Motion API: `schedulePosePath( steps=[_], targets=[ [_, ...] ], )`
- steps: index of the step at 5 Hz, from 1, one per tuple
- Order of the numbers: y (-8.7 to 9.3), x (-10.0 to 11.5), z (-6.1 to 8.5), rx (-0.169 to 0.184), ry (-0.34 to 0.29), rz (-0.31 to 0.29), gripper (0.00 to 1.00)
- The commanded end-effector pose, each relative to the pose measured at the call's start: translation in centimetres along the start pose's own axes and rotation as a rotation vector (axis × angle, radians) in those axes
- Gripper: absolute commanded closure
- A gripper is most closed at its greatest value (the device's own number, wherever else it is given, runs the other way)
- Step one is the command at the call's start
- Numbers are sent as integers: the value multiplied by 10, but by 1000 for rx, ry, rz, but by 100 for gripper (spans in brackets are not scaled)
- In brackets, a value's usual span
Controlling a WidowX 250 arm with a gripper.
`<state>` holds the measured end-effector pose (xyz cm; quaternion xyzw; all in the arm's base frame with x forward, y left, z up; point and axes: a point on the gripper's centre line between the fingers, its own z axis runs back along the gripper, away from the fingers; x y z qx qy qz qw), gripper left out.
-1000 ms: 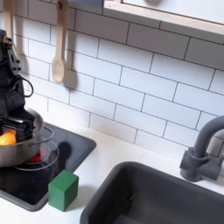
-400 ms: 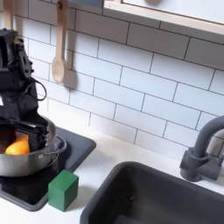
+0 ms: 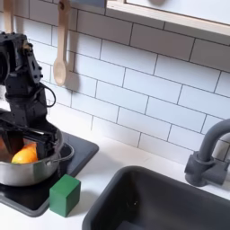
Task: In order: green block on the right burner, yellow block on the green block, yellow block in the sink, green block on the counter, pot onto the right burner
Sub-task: 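Slide the pot onto the right burner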
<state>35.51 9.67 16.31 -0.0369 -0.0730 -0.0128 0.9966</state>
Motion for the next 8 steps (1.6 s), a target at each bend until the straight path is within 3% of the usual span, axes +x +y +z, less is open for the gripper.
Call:
schedulePosePath(
  steps=[1, 2, 4, 6, 8],
  targets=[
    [1, 10, 21, 77, -28, -79, 0],
    [-3, 15, 40, 81, -55, -107, 0],
    [-11, 0, 60, 46, -23, -129, 0],
    [-35, -42, 84, 29, -55, -181, 0],
    [-42, -87, 86, 31, -47, -184, 0]
  ],
)
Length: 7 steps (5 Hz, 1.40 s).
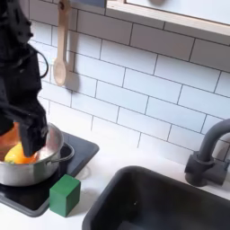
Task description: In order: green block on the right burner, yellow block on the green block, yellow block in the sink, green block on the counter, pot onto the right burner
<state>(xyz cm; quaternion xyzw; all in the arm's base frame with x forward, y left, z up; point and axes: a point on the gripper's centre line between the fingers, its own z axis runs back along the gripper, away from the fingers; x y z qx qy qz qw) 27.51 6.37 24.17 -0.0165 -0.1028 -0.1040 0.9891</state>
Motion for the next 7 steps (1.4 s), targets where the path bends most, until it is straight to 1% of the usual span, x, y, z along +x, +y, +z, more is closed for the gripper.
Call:
schedulePosePath(
  steps=[1, 2, 3, 7],
  targets=[
    [-12, -30, 7, 11, -13, -10, 0],
    [-16, -37, 13, 6, -48, -18, 0],
    [-13, -38, 15, 15, -49, -9, 0],
    [-14, -37, 16, 14, -53, -12, 0]
  ],
)
